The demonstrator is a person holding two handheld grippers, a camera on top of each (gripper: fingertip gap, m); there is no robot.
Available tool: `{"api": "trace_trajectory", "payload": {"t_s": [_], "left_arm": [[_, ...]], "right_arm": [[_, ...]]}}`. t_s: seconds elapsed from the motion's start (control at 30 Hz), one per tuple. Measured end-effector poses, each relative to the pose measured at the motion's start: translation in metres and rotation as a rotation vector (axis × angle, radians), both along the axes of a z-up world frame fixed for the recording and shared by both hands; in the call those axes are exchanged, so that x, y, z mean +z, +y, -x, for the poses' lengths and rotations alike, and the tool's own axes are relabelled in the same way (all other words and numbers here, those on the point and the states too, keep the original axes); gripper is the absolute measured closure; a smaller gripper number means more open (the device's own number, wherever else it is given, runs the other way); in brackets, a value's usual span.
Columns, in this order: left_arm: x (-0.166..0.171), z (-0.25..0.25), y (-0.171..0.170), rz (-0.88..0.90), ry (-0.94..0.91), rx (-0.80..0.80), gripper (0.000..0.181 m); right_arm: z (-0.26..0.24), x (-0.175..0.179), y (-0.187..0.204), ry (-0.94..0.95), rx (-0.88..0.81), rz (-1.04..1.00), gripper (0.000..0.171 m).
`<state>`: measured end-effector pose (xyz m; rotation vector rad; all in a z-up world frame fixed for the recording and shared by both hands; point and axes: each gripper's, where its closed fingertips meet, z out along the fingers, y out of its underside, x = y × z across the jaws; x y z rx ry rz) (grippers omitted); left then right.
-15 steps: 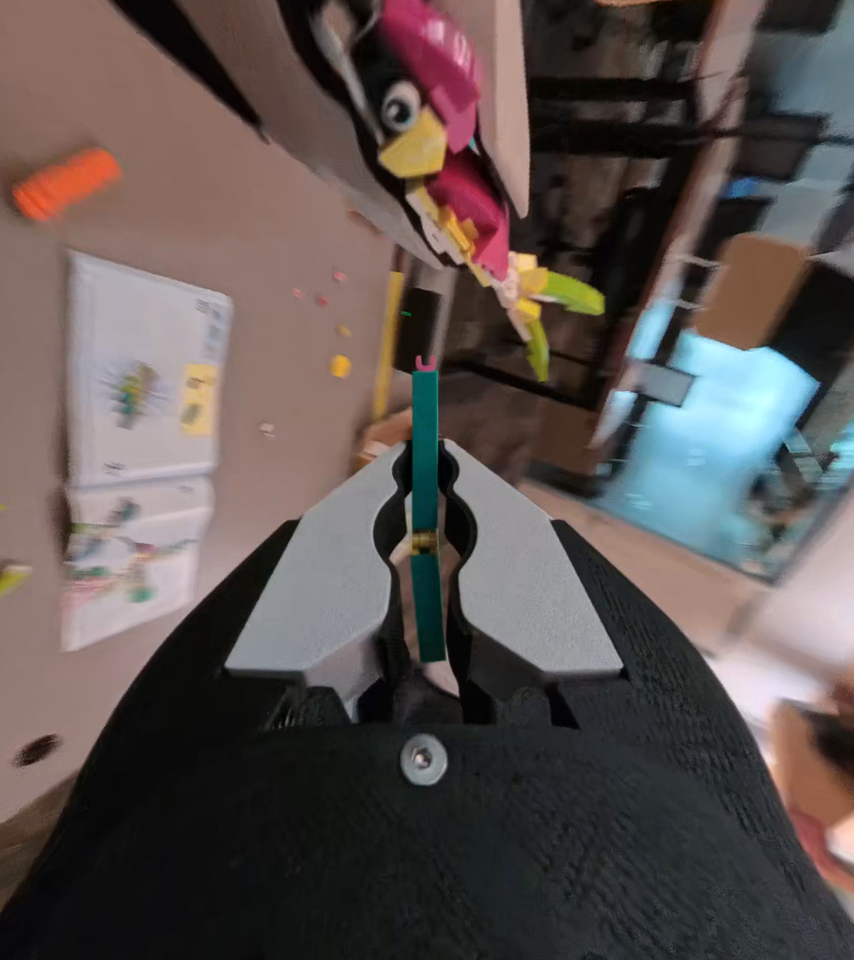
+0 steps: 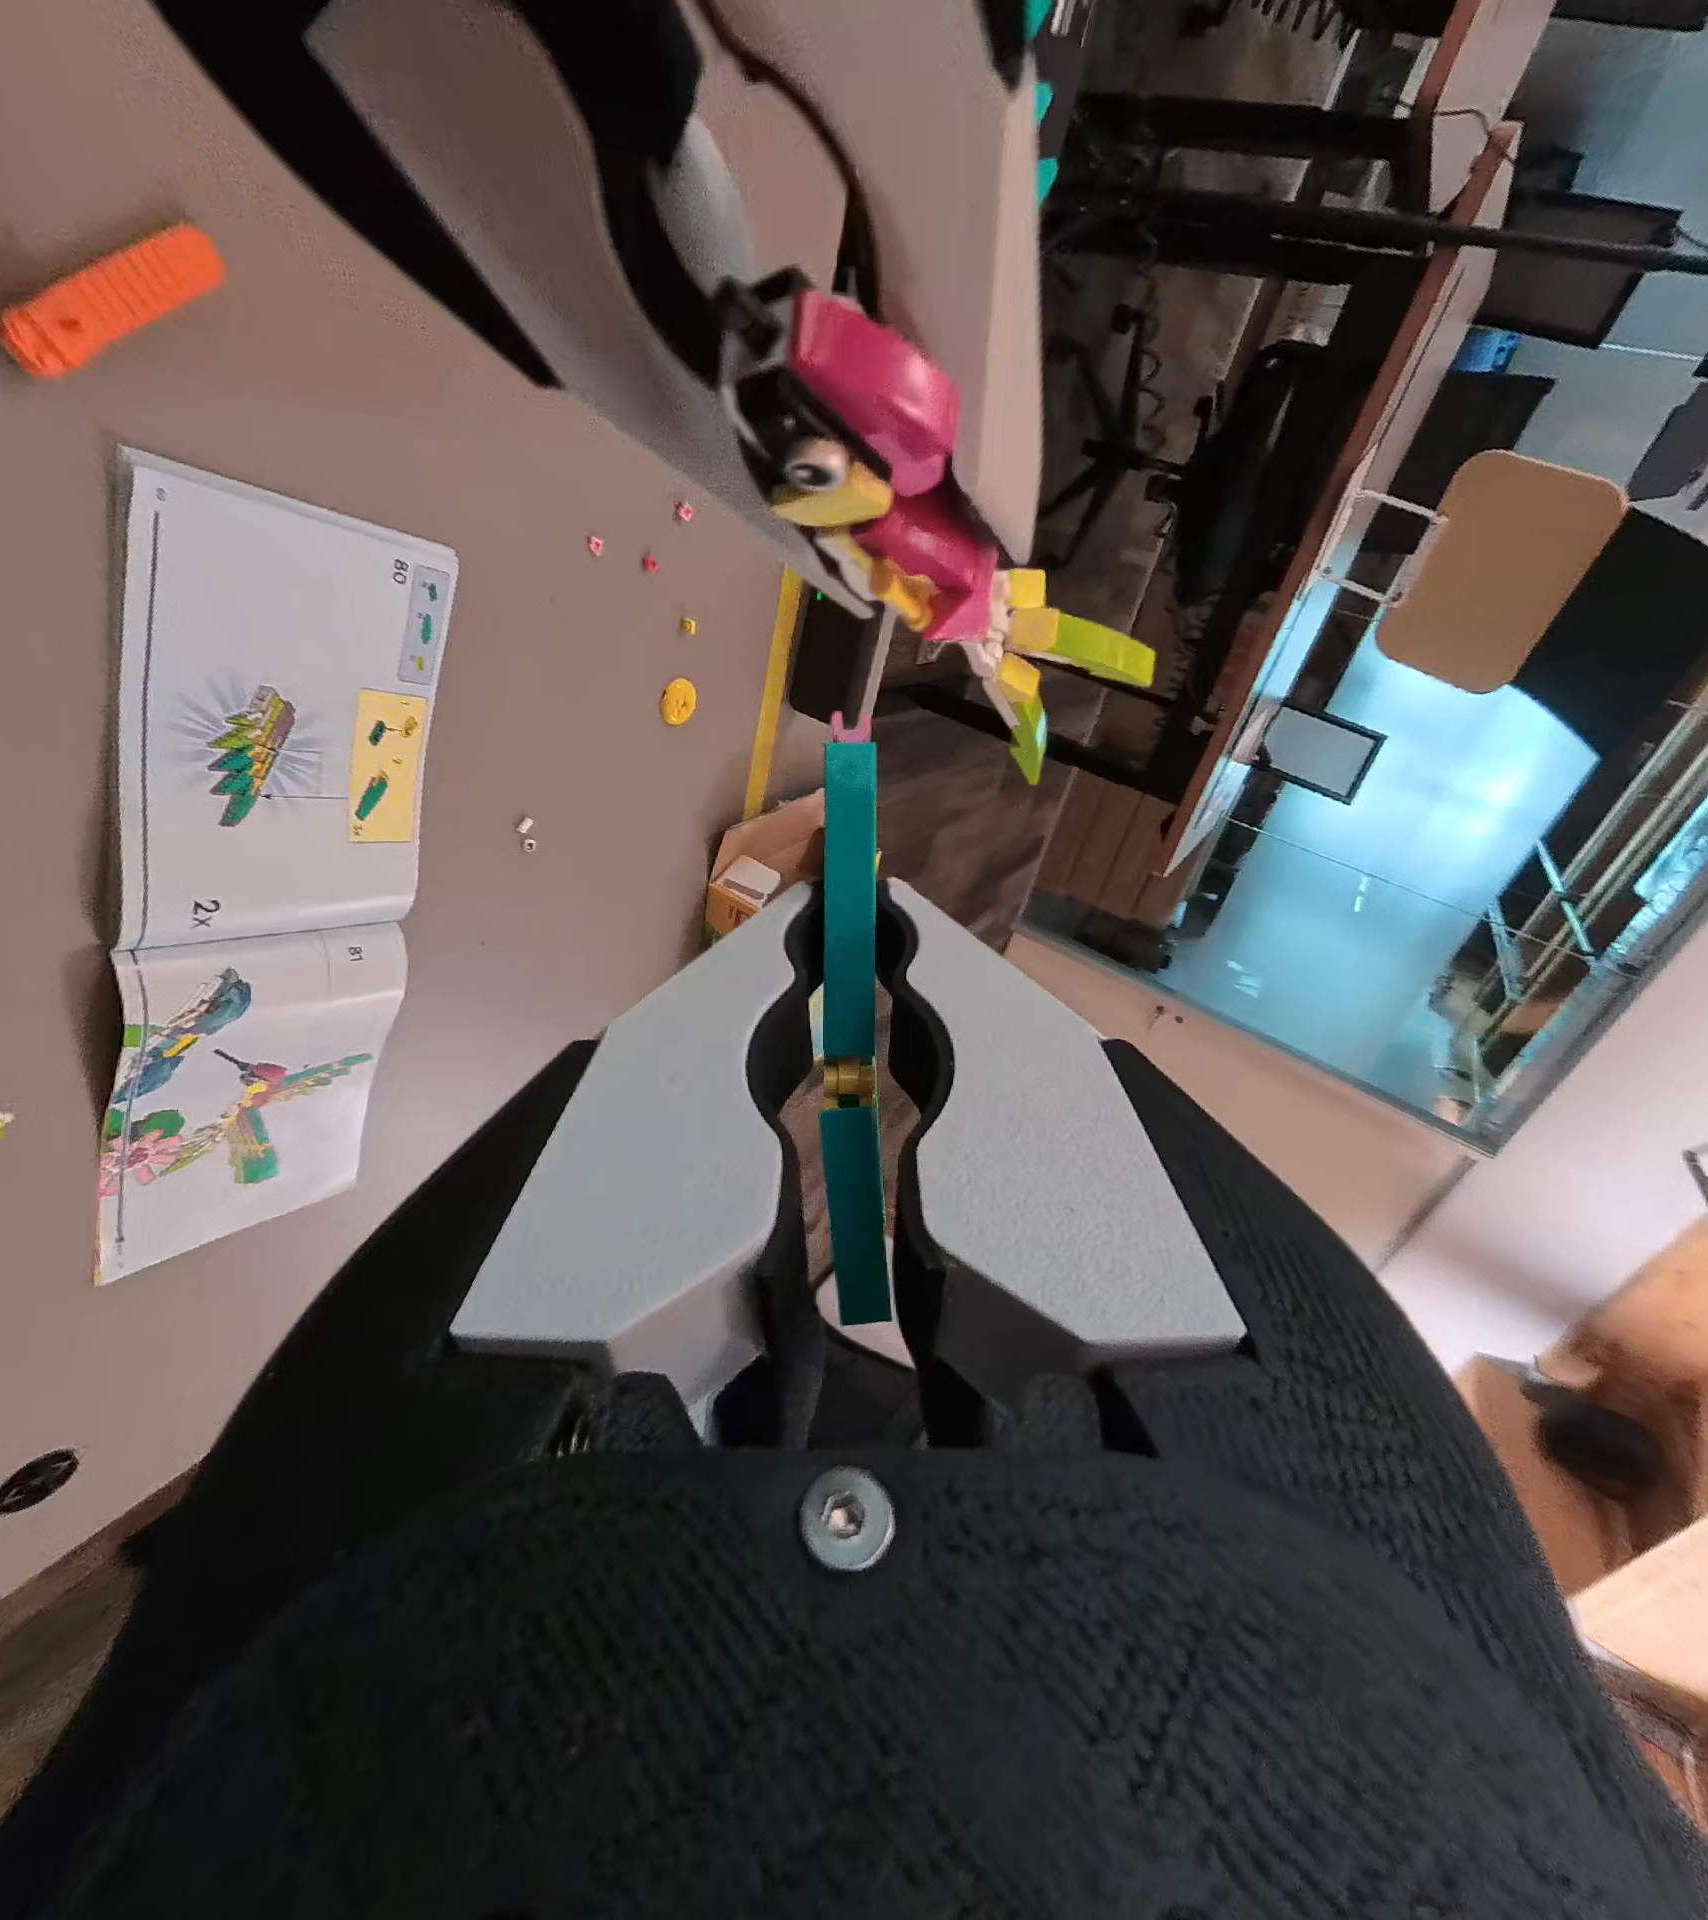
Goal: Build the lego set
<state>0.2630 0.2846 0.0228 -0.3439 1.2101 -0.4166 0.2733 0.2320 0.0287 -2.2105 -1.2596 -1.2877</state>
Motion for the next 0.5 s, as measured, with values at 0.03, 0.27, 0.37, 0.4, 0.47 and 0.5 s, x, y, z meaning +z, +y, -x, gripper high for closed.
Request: {"api": "trace_trajectory", "payload": {"t_s": [0.03,0.27,0.37,0.4,0.47,0.5], "left_arm": [[-0.002,-0.002,0.000,0.002,0.009,-0.004,0.158],[-0.037,-0.023,-0.010,-0.048,0.209,-0.066,0.159],[-0.060,-0.036,-0.016,-0.103,0.306,-0.086,0.158],[-0.067,-0.040,-0.016,-0.112,0.330,-0.084,0.158],[-0.080,-0.047,-0.018,-0.133,0.364,-0.096,0.158],[-0.085,-0.050,-0.018,-0.137,0.380,-0.100,0.158]], "right_arm": [[-0.002,-0.003,0.000,-0.021,0.013,-0.011,0.165],[-0.008,-0.092,-0.023,0.150,0.002,0.051,0.165],[-0.012,-0.153,-0.034,0.361,-0.052,0.065,0.165],[-0.012,-0.174,-0.038,0.431,-0.077,0.074,0.165],[-0.011,-0.219,-0.047,0.525,-0.105,0.117,0.165],[-0.009,-0.241,-0.053,0.559,-0.120,0.162,0.165]]}}
